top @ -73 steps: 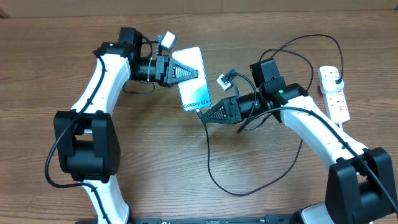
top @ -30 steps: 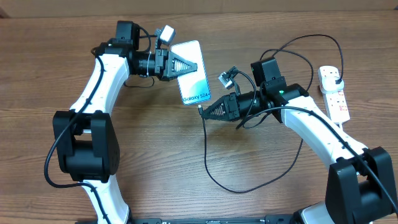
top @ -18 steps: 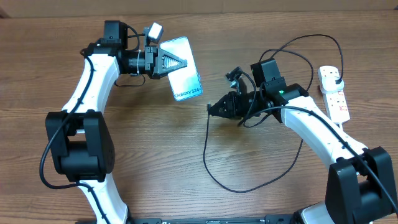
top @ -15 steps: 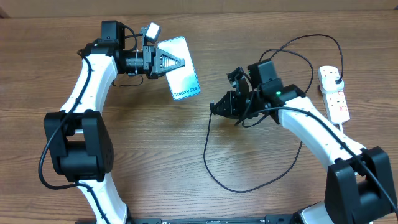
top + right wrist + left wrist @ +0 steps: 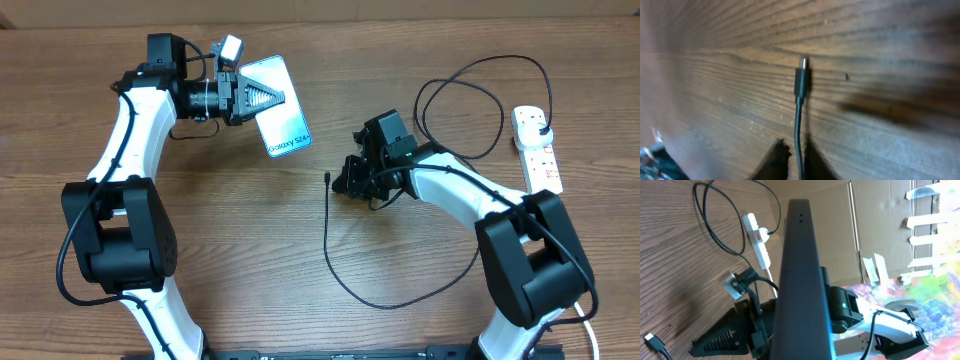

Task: Plug charger to phone and switch on socket

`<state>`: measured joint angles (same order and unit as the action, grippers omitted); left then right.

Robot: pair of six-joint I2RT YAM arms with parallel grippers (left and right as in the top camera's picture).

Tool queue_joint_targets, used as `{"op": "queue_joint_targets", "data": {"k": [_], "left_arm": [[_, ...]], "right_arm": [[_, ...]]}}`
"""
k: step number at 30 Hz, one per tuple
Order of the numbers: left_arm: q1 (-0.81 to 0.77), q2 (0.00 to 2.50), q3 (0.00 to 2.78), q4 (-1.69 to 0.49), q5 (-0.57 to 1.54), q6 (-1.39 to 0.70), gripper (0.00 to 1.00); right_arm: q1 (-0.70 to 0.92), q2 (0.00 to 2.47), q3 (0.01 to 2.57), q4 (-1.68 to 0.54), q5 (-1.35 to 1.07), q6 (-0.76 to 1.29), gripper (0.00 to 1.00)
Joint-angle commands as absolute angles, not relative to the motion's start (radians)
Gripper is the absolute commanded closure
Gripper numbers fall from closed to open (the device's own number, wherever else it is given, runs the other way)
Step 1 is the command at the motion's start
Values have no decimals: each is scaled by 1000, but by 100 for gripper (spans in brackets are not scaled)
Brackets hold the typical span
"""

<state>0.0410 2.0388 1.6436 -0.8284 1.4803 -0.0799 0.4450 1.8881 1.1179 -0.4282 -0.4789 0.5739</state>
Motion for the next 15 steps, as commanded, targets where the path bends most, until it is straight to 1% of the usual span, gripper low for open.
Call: {"op": "queue_joint_targets", "data": {"k": [1,3,5,9,15], "left_arm": [[41,2033,1659,-825,1508,-94,96],[41,2033,1659,-825,1509,-94,96],[41,2033,1659,-825,1509,-94,96],[41,2033,1659,-825,1509,-94,96],[41,2033,1659,-826,1509,-94,96]], "right_arm": [[449,1914,1111,-398,-464,599,69],[458,1933,1111,-382,-464,604,59],[466,1952,1111,-368,-472,606,55],[472,1973,1111,-332,-516,607,55],[472,2030,1111,-260,-619,662,56]]}}
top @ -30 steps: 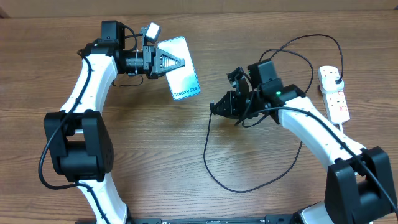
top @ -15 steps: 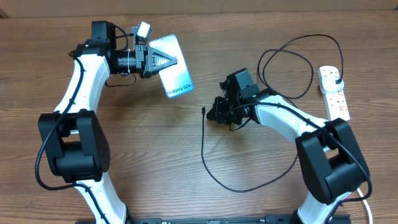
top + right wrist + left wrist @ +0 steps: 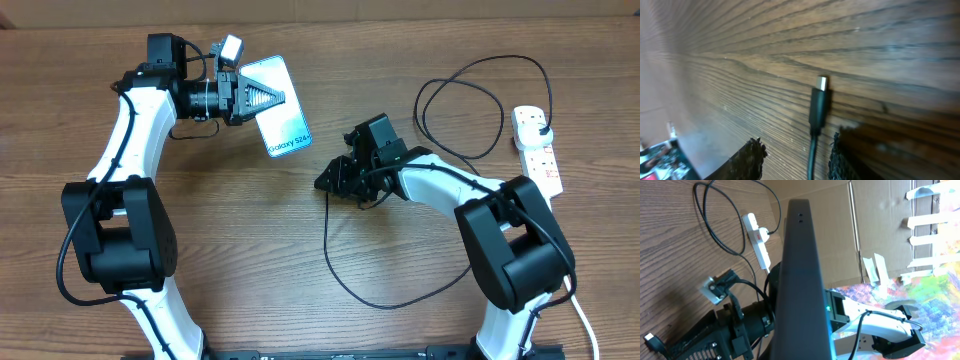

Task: Plug charger to phone and switch on socket

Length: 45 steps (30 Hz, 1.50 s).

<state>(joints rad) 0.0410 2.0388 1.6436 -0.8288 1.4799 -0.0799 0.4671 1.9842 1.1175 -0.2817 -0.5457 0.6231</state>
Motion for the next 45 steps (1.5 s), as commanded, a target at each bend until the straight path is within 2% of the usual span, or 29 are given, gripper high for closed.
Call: {"op": "queue_joint_targets", "data": {"k": [1,4,7,10,13,15,24,29,35,45], "left_arm": [[41,2033,1659,-826,1509,-94,96],[41,2033,1659,-827,1509,-94,96],[41,2033,1659,-827,1509,-94,96],[41,2033,1659,-827,1509,-94,96],[41,2033,1659,-827,1509,-94,96],[41,2033,1659,-828,1509,-94,96],[41,2033,1659,-839,1512,-94,96],[41,2033,1659,-839,1558,-94,96],[41,2033,1659,-840,1582,-105,96],[37,2033,1659,-840,1581,-105,96]], "right_arm": [[472,2039,1111,-252,-627,668,56],[472,2071,1111,-247,-632,685,57],[472,2090,1111,-247,-639,689,62],[471,2093,1111,-247,-638,689,77],[470,2093,1111,-247,-637,688,86],[470,2092,1112,-249,-641,683,96],[448,1970,1112,-241,-780,506,96],[436,1800,1112,-280,-972,369,96],[436,1683,1112,-351,-990,355,96],[439,1666,1112,-390,-1025,304,96]]}}
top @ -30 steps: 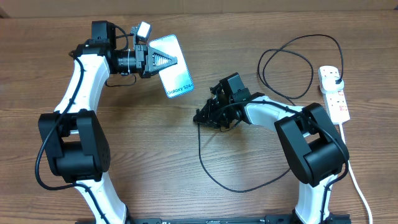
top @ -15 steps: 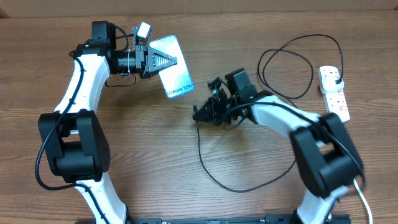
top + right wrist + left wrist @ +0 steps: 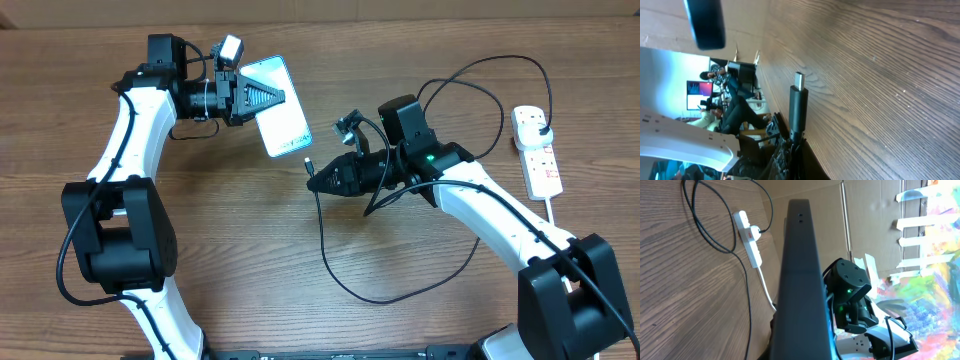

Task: Plug charger to phone and switch on socket

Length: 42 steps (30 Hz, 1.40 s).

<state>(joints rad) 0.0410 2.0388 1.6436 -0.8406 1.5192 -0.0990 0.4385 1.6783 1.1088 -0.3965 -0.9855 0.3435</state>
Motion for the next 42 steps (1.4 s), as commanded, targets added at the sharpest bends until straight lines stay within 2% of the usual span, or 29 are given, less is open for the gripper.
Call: {"op": "queue_joint_targets", "data": {"k": [1,10,42], "left_arm": [[36,2033,1659,-840,1581,-105,96],[19,2033,1659,-839,1581,-114,96],[18,2033,1659,-834,1579,-139,96]], "right_arm": [[439,1666,1112,-385,-1028,298,96],[439,1666,1112,-333,-1120,230,96],[438,1666,1112,-276,-1169,182,96]]}}
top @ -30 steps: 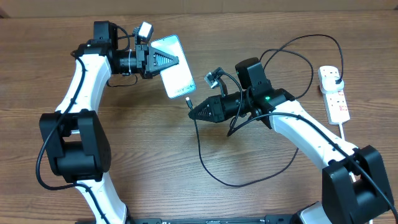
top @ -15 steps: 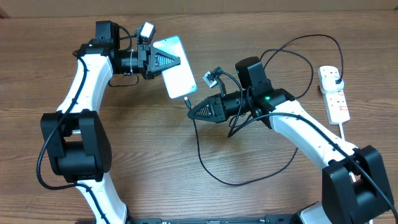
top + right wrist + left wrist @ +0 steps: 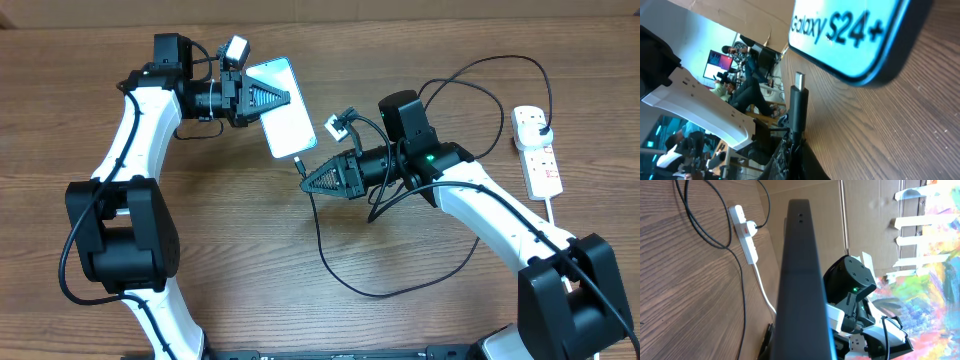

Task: Plug charger to phone and switch on socket

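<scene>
My left gripper (image 3: 262,101) is shut on the phone (image 3: 283,121), a light blue Galaxy handset held above the table, screen up in the overhead view; the left wrist view shows only its dark edge (image 3: 802,275). My right gripper (image 3: 312,179) is shut on the black charger plug (image 3: 798,102), whose metal tip points up at the phone's lower end (image 3: 855,40) and stands just short of it. The black cable (image 3: 330,265) loops over the table to the white socket strip (image 3: 534,150) at the far right, where its adapter sits plugged in.
The cable makes a large loop (image 3: 470,100) at the back right between my right arm and the strip. A cardboard wall (image 3: 320,12) runs along the table's far edge. Bare wood (image 3: 250,260) lies in front of both arms.
The right gripper has moved left and up with the plug, from beside the phone's corner to right under its lower end. The phone has tilted slightly towards the plug.
The left gripper held the phone aloft throughout. The right gripper was down at the plug lying on the table, open around it. Then it was shut on the plug and lifted near the phone. Now the plug's tip is at the phone's lower end.
</scene>
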`<state>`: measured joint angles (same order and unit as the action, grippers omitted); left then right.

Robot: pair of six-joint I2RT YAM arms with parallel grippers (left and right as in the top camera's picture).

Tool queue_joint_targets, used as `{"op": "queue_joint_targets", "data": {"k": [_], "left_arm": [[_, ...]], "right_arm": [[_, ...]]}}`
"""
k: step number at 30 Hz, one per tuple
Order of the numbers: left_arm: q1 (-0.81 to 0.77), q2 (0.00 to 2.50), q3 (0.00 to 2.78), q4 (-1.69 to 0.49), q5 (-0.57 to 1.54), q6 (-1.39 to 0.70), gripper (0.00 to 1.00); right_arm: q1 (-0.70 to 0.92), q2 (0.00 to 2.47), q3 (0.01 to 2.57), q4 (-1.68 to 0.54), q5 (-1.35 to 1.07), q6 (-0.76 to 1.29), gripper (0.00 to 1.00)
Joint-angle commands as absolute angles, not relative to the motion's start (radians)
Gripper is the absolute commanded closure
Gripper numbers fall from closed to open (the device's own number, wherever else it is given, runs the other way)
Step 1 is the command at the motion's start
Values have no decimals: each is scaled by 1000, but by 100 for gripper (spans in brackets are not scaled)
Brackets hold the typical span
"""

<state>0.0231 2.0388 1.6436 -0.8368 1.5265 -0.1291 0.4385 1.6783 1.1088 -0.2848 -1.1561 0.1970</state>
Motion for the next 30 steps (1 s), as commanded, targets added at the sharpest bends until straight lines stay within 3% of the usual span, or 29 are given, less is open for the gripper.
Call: {"op": "queue_joint_targets", "data": {"k": [1,30], "left_arm": [[18,2033,1659,-834,1579,-139,96],[8,2033,1658,-833,1561,-135,96]], "right_arm": [[438,1666,1112,-276,-1160,182,96],[433,1666,1112,-304,-1094,192,96]]}}
